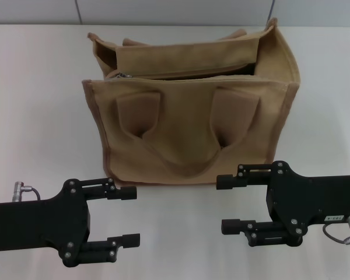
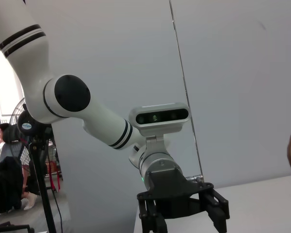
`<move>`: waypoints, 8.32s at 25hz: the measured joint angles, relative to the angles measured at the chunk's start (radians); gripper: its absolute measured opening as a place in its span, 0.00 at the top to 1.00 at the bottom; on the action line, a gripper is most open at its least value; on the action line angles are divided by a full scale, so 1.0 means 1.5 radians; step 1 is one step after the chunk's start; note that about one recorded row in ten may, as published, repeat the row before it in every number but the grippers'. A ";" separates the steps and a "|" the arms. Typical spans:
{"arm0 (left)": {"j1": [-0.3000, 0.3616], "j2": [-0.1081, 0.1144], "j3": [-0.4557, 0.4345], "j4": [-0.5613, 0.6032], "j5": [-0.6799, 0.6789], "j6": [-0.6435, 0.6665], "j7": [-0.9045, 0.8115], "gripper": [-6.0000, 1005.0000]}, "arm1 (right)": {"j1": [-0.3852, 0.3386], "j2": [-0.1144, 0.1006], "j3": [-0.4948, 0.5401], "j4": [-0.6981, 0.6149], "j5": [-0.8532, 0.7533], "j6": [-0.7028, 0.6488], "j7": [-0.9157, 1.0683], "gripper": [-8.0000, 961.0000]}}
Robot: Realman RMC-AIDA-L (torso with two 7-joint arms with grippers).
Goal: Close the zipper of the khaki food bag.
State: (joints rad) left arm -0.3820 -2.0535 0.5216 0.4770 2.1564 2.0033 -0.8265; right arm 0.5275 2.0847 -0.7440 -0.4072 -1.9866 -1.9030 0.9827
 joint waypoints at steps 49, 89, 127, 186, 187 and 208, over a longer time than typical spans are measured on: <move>-0.030 -0.014 -0.177 -0.139 -0.145 -0.283 0.088 0.37 | 0.019 0.003 0.007 0.127 0.027 0.049 -0.124 0.31; -0.036 -0.015 -0.169 -0.223 -0.279 -0.209 0.170 0.40 | 0.003 0.004 0.009 0.143 0.027 0.058 -0.124 0.31; -0.065 -0.018 -0.194 -0.295 -0.287 -0.095 0.183 0.97 | 0.027 0.002 0.045 0.141 0.341 0.037 0.085 0.31; -0.112 -0.018 -0.206 -0.326 -0.292 -0.118 0.183 0.97 | 0.253 0.005 -0.015 0.249 0.352 0.272 0.988 0.31; -0.112 -0.018 -0.206 -0.326 -0.293 -0.119 0.183 0.97 | 0.254 0.005 -0.015 0.249 0.352 0.272 0.988 0.31; -0.113 -0.018 -0.206 -0.326 -0.293 -0.118 0.183 0.97 | 0.243 0.005 -0.033 0.247 0.357 0.277 0.993 0.31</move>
State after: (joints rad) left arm -0.5520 -2.0801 0.2131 -0.0122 1.7166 1.8269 -0.5523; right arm 0.8923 2.0924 -0.7940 -0.0369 -1.4506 -1.4869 2.4728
